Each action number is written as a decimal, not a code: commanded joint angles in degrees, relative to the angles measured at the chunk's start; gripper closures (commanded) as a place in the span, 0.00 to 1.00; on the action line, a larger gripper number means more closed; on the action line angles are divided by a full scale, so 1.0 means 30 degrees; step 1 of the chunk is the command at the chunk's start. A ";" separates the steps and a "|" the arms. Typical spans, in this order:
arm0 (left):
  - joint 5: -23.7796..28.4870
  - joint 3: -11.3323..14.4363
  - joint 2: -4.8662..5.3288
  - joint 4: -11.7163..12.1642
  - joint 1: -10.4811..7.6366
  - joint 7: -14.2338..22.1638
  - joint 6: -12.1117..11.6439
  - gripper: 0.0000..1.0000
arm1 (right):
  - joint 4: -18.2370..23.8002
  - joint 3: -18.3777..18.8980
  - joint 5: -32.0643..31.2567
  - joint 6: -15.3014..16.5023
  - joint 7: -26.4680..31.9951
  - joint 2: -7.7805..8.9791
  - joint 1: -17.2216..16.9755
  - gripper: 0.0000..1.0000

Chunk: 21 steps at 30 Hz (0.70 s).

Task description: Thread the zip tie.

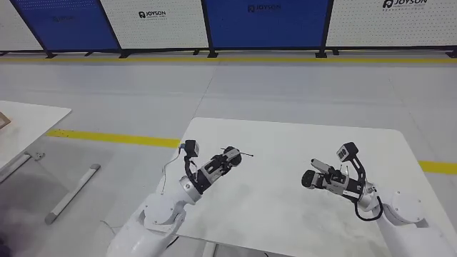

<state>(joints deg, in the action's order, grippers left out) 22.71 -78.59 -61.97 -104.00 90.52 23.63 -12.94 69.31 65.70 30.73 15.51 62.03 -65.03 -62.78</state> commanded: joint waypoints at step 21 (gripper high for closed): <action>-0.3349 0.0078 0.0164 0.0240 -0.0262 0.0549 0.1694 1.00 | 0.0000 0.0000 0.0000 0.0000 0.0000 0.0000 0.0000 0.00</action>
<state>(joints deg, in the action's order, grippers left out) 15.96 -79.04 -61.46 -103.84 90.31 26.15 -8.65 69.31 65.70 30.73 15.51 62.03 -65.03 -62.78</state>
